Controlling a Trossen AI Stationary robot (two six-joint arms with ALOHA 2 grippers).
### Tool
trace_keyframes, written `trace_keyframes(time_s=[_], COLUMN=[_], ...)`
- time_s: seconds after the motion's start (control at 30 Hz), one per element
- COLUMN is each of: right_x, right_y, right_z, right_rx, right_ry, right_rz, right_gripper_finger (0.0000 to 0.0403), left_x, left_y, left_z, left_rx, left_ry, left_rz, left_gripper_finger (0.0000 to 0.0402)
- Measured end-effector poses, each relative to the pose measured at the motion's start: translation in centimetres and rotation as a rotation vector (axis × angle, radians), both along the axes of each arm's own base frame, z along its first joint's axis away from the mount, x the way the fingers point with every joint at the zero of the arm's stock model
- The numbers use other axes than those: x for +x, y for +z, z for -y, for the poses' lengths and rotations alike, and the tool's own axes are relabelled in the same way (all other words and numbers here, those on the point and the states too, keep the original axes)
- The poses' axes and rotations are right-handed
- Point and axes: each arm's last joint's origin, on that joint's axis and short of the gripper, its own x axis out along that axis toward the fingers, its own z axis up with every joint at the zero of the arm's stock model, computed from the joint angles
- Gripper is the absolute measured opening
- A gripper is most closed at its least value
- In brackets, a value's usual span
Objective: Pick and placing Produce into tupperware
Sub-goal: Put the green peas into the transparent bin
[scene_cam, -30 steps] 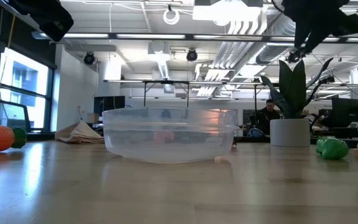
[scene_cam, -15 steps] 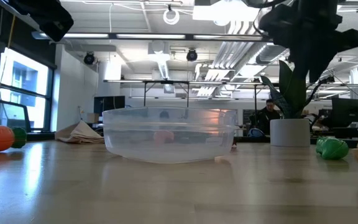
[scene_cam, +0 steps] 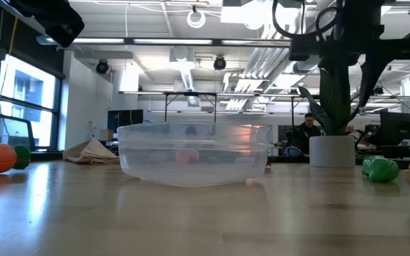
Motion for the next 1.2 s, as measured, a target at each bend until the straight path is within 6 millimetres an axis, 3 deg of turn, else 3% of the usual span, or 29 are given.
trace_keyframes(time_s=[0.23, 0.47, 0.77, 1.2], right_x=[-0.3, -1.1, -1.2, -1.1], right_y=[-0.3, -2.8, -3.7, -4.1], right_z=[0.1, -0.8, -1.2, -1.1], right_rx=[-0.02, 0.111, 0.087, 0.04], right_ry=[-0.117, -0.332, -0.32, -0.25], right_rz=[-0.025, -0.073, -0.029, -0.041], right_gripper_finger=[0.01, 0.0101, 0.0113, 0.0178], left_x=[0.0, 0.0, 0.0, 0.0], left_y=[0.0, 0.0, 0.0, 0.0], left_z=[0.0, 0.0, 0.0, 0.0], left_rx=[0.0, 0.0, 0.0, 0.0], left_ry=[0.0, 0.0, 0.0, 0.0], left_rz=[0.0, 0.0, 0.0, 0.0], left_gripper_finger=[0.0005, 0.0005, 0.0005, 0.0005])
